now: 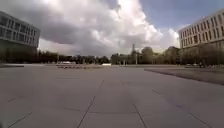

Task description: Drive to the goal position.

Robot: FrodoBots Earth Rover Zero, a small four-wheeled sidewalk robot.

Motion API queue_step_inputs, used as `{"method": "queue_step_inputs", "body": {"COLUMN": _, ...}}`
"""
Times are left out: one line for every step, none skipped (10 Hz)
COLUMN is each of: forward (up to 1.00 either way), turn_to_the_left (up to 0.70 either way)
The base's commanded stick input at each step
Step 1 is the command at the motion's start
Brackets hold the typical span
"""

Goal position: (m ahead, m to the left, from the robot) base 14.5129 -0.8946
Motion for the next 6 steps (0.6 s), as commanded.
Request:
{"method": "queue_step_inputs", "body": {"forward": 0.70, "turn_to_the_left": -0.07}}
{"method": "queue_step_inputs", "body": {"forward": 0.70, "turn_to_the_left": 0.00}}
{"method": "queue_step_inputs", "body": {"forward": 0.70, "turn_to_the_left": 0.00}}
{"method": "queue_step_inputs", "body": {"forward": 0.70, "turn_to_the_left": 0.00}}
{"method": "queue_step_inputs", "body": {"forward": 0.70, "turn_to_the_left": 0.00}}
{"method": "queue_step_inputs", "body": {"forward": 0.70, "turn_to_the_left": 0.00}}
